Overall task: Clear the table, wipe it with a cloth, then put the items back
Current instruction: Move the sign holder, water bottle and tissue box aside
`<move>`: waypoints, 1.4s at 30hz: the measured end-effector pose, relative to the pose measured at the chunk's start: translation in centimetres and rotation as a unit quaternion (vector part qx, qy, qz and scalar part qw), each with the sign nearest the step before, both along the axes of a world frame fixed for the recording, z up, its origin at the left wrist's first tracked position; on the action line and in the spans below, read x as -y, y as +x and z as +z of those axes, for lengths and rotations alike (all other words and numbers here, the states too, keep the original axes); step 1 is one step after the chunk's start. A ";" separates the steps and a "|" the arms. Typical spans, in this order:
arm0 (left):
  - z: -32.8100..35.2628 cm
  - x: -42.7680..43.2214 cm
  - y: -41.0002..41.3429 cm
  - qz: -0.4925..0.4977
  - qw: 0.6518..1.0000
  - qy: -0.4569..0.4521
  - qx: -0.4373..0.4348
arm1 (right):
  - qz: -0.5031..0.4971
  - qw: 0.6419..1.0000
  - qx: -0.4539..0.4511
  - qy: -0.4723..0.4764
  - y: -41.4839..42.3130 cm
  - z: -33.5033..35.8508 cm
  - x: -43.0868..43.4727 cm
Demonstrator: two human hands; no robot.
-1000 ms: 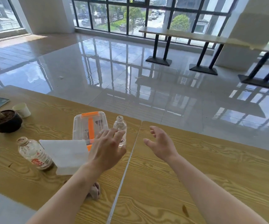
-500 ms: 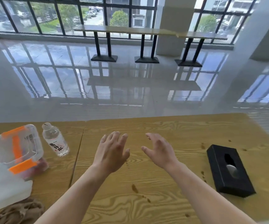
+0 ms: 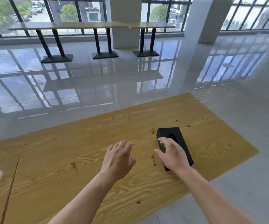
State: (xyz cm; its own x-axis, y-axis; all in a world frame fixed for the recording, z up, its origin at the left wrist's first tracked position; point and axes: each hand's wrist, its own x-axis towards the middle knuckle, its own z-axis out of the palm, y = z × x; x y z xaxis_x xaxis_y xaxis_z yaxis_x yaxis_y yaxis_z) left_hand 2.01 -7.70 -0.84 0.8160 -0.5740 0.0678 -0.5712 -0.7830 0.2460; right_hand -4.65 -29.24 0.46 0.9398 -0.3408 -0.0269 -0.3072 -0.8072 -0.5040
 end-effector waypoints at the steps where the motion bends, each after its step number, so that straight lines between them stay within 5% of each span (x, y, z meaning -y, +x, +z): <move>1: -0.2 1.2 -0.2 -0.005 1.000 -0.004 -0.008 | -0.009 1.000 -0.005 -0.002 -0.4 -0.2 1.2; 20: -5.4 17.1 2.8 0.024 0.962 -0.066 -0.264 | -0.183 0.968 -0.171 0.011 2.4 -4.1 11.4; 32: -7.8 21.0 3.1 0.138 0.934 -0.104 -0.313 | -0.115 0.967 -0.228 0.004 4.6 -6.8 14.4; 42: -8.5 22.2 2.4 0.217 0.916 -0.157 -0.298 | -0.104 0.979 -0.174 -0.028 4.7 -6.8 14.7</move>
